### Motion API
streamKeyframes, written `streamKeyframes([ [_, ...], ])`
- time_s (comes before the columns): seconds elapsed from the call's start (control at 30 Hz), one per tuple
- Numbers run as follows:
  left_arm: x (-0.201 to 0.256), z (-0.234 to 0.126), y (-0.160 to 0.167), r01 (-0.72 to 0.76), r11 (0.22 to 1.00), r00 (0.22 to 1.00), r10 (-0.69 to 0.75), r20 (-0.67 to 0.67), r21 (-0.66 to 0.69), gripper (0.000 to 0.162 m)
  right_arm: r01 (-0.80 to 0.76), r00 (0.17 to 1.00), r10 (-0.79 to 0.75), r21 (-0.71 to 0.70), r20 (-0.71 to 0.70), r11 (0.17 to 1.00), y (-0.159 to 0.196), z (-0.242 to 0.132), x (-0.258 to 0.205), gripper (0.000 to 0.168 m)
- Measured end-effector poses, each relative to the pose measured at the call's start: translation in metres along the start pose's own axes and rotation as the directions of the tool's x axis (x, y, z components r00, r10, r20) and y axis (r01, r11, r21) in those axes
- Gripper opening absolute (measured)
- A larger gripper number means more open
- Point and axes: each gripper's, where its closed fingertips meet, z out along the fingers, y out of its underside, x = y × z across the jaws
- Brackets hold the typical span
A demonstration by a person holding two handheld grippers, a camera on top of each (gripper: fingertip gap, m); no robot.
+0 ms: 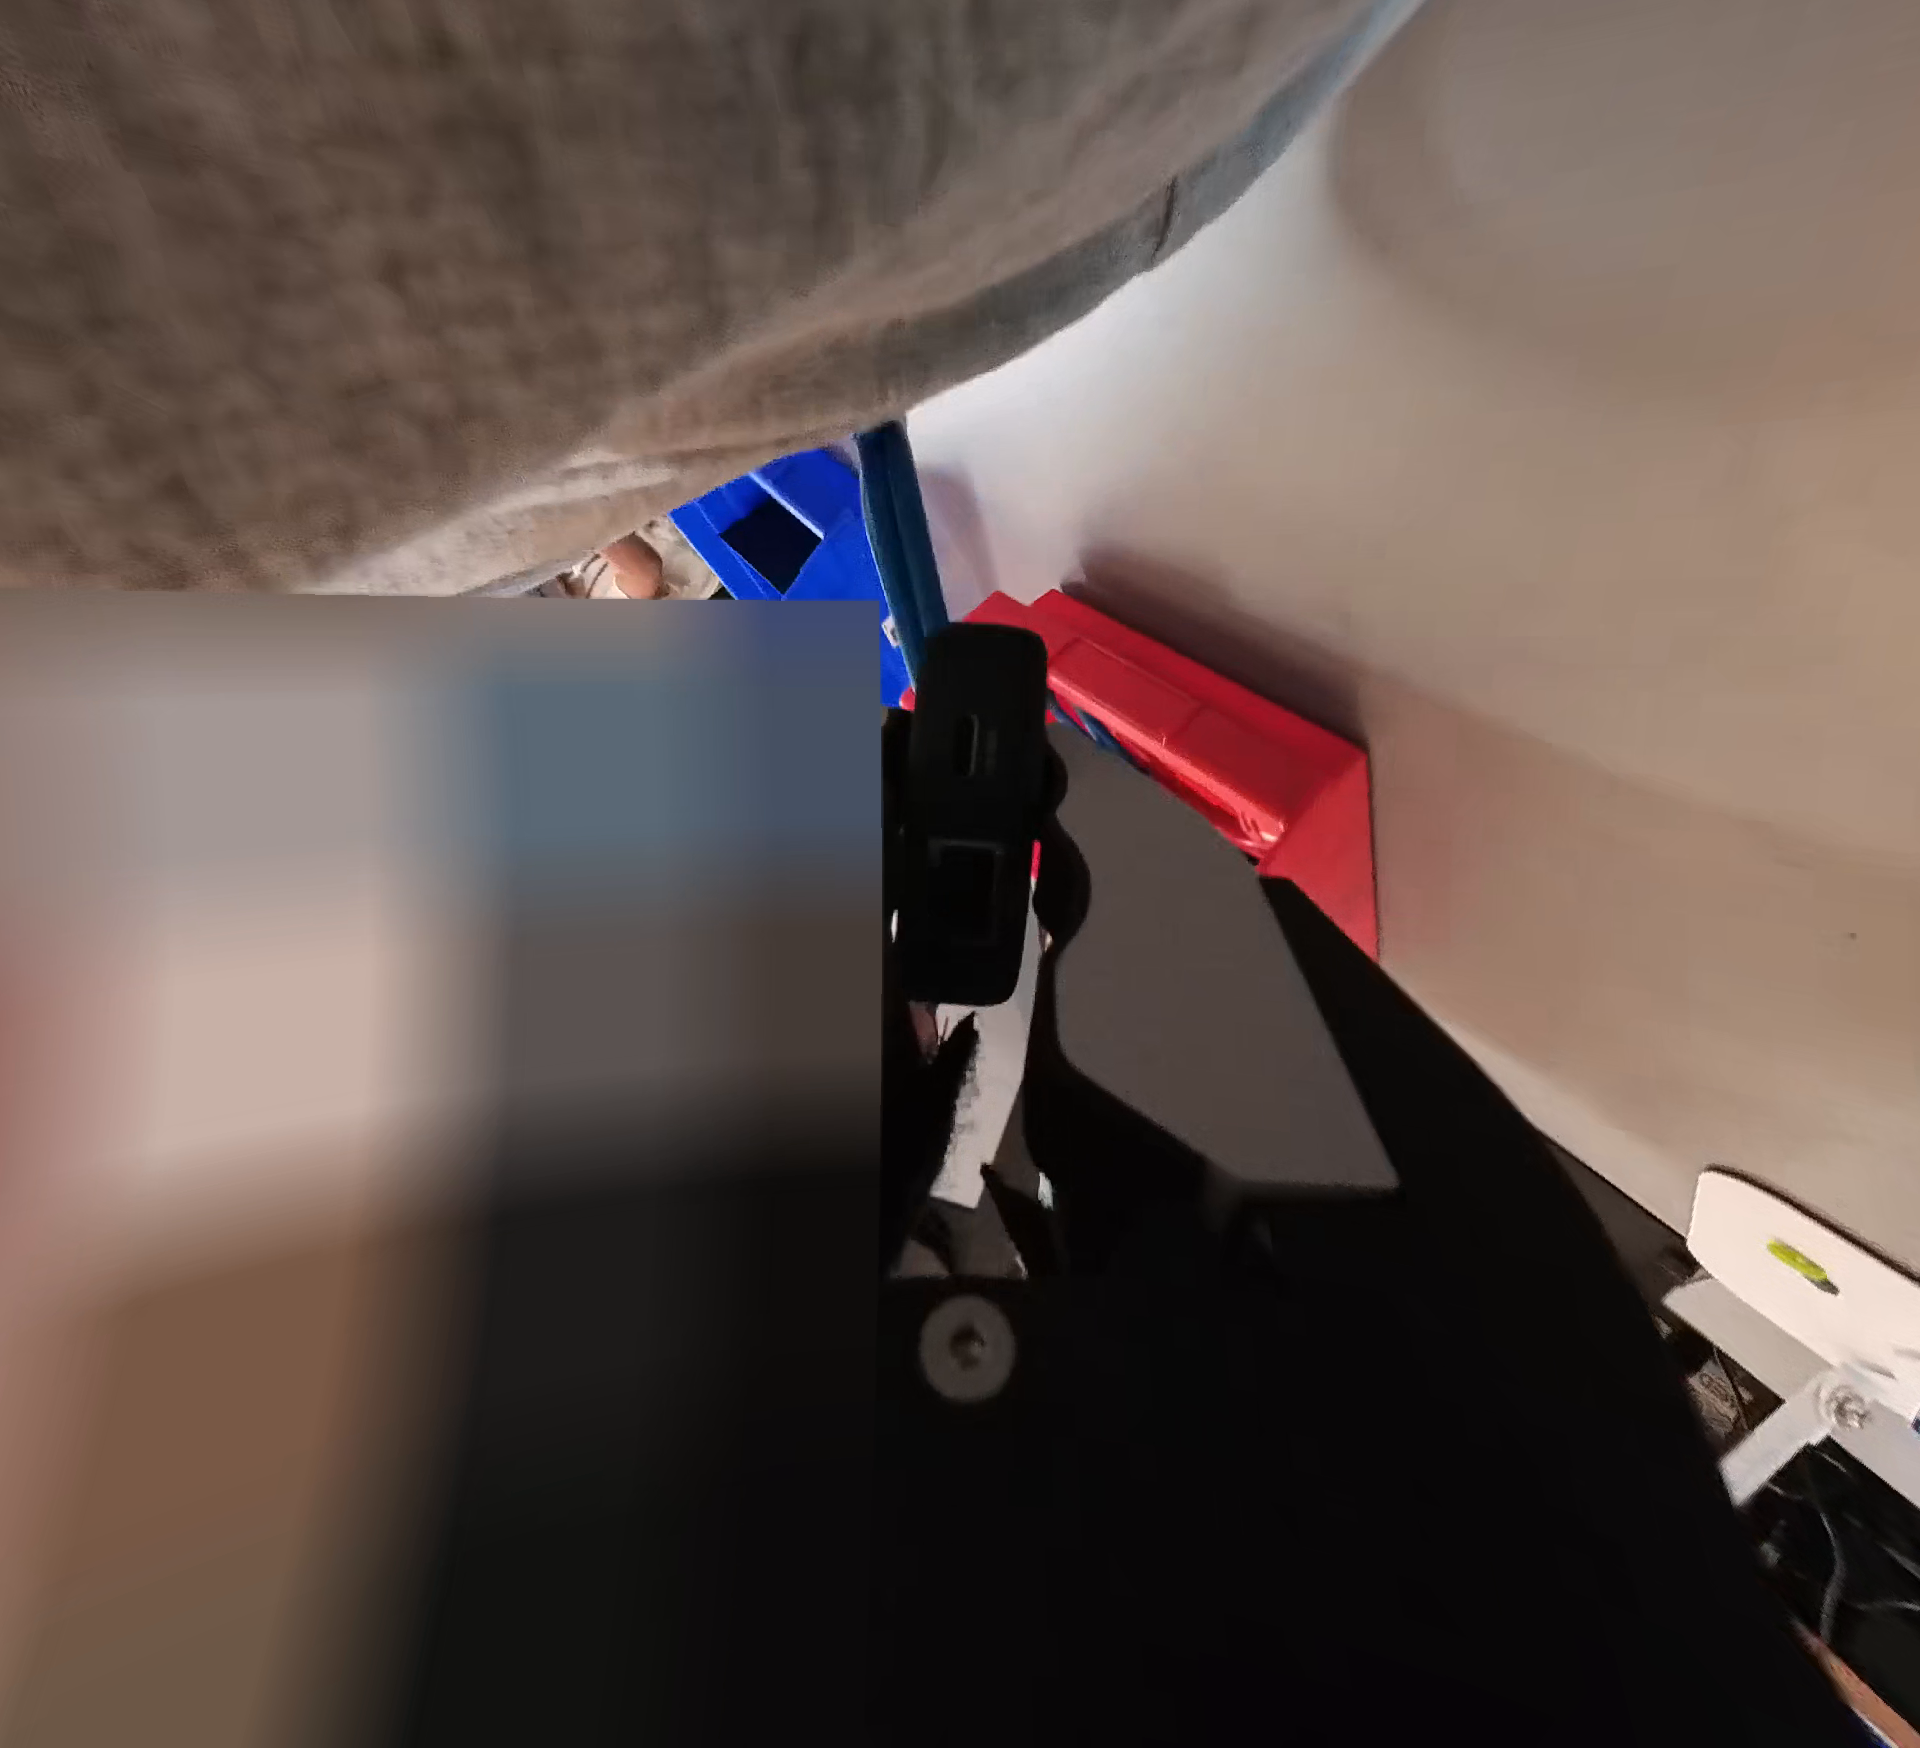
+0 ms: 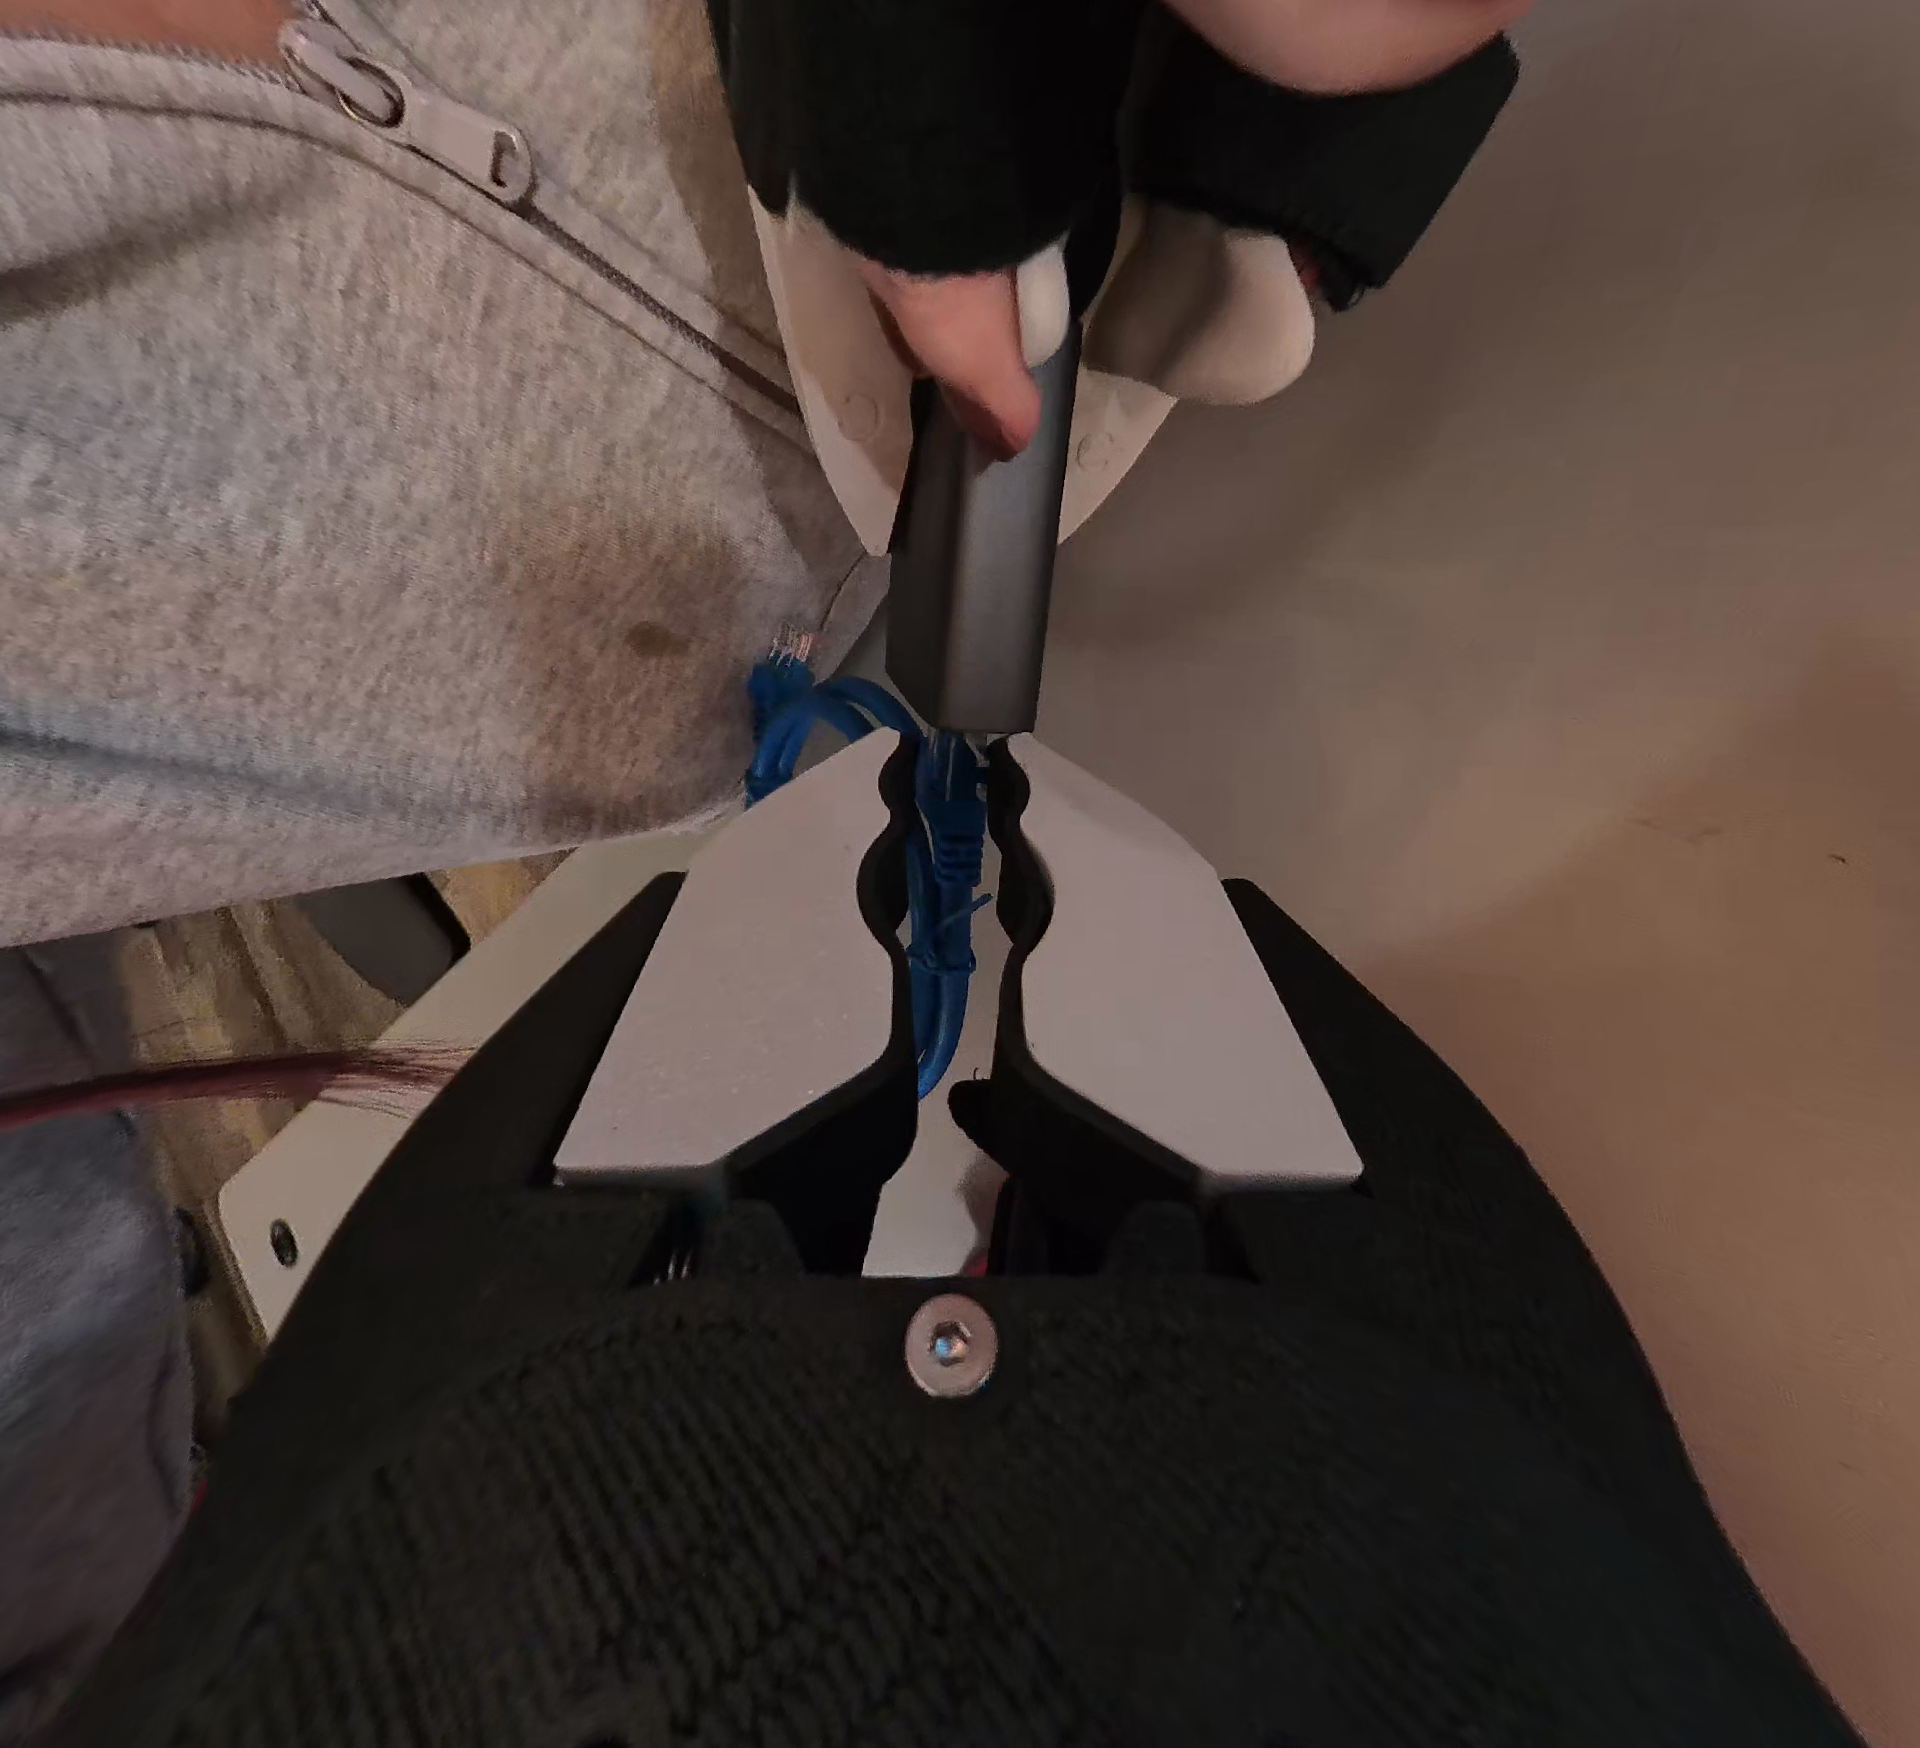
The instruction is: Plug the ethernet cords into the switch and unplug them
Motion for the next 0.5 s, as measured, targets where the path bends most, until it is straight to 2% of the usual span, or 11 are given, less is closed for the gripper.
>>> streamKeyframes([
  [0.07,-0.001,0.003,0.0,0.021,1.0,1.0,-0.021,0.011,-0.021,0.021,-0.008,1.0,0.008,0.002,0.008,1.0,0.003,0.001,-0.001,0.011],
  [0.17,0.002,0.003,0.014,0.048,0.991,0.998,-0.044,0.034,-0.124,0.021,-0.028,0.999,0.029,0.045,-0.021,0.999,0.007,-0.005,0.004,0.012],
  [0.33,0.002,0.001,0.028,0.153,0.961,0.985,-0.129,0.116,-0.232,0.021,-0.169,0.986,0.165,0.189,0.035,0.967,0.006,-0.02,0.01,0.019],
  [0.43,0.006,-0.003,0.034,0.266,0.927,0.959,-0.226,0.174,-0.265,0.02,-0.151,0.984,0.172,0.269,-0.056,0.951,0.004,-0.04,0.019,0.032],
  [0.5,0.01,-0.009,0.04,0.37,0.883,0.922,-0.311,0.229,-0.289,0.02,-0.091,0.969,0.162,0.339,-0.187,0.936,0.003,-0.065,0.027,0.045],
])
